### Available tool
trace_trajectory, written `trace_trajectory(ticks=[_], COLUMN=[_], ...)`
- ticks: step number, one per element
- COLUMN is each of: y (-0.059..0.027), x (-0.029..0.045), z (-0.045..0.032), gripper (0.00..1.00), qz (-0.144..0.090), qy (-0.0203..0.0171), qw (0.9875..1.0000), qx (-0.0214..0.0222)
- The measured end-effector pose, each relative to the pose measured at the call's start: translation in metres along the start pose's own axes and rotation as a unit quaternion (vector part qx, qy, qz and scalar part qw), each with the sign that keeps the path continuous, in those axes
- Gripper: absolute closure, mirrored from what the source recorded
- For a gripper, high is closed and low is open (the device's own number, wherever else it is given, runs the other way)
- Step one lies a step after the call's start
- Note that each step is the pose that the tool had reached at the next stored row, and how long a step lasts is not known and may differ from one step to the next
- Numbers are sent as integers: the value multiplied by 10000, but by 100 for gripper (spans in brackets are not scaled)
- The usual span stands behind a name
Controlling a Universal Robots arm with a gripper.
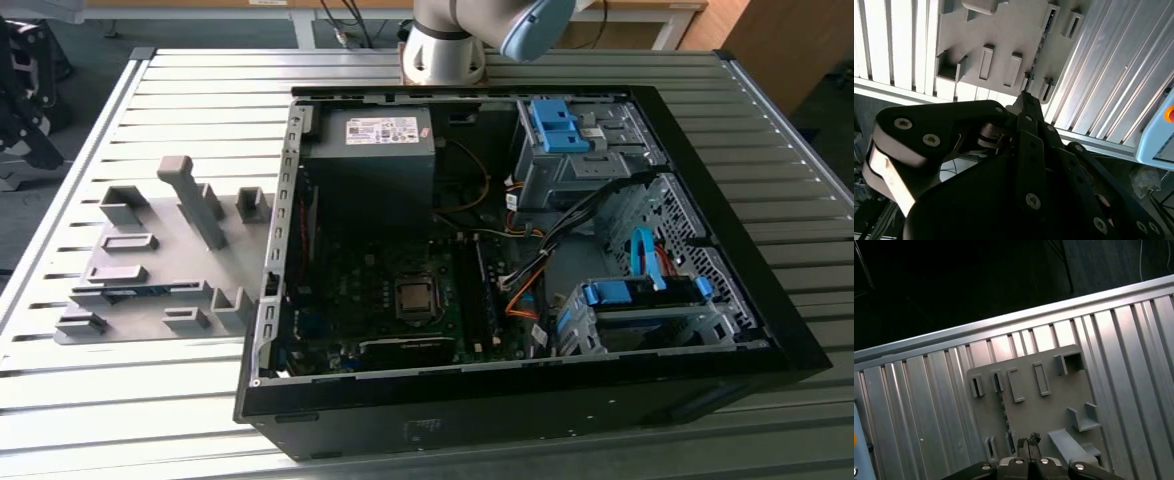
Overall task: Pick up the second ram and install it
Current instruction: 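Pick up the second ram and move it above second insertion slot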
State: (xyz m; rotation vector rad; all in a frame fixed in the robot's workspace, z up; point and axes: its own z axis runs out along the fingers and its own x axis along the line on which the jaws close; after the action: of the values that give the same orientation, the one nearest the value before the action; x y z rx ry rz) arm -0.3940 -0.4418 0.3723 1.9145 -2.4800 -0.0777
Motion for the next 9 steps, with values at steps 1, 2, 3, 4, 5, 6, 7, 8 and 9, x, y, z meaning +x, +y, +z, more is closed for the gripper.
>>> trace_trajectory(ticks=[1, 2, 3, 4, 5, 6, 7, 8, 9], y=[0, -1, -1, 0, 0, 0, 0, 0, 0], x=[0, 0, 1, 1, 2, 2, 2, 2, 2], z=[4, 8, 11, 12, 13, 13, 13, 14, 14], gripper=[88, 88, 88, 88, 88, 88, 88, 88, 88], qz=[-77, -152, -223, -280, -310, -316, -316, -316, -317], qy=[4, 7, 10, 13, 14, 14, 14, 14, 14], qw=[10000, 9999, 9998, 9996, 9995, 9995, 9995, 9995, 9995], qx=[-2, -3, -5, -7, -8, -8, -7, -7, -7])
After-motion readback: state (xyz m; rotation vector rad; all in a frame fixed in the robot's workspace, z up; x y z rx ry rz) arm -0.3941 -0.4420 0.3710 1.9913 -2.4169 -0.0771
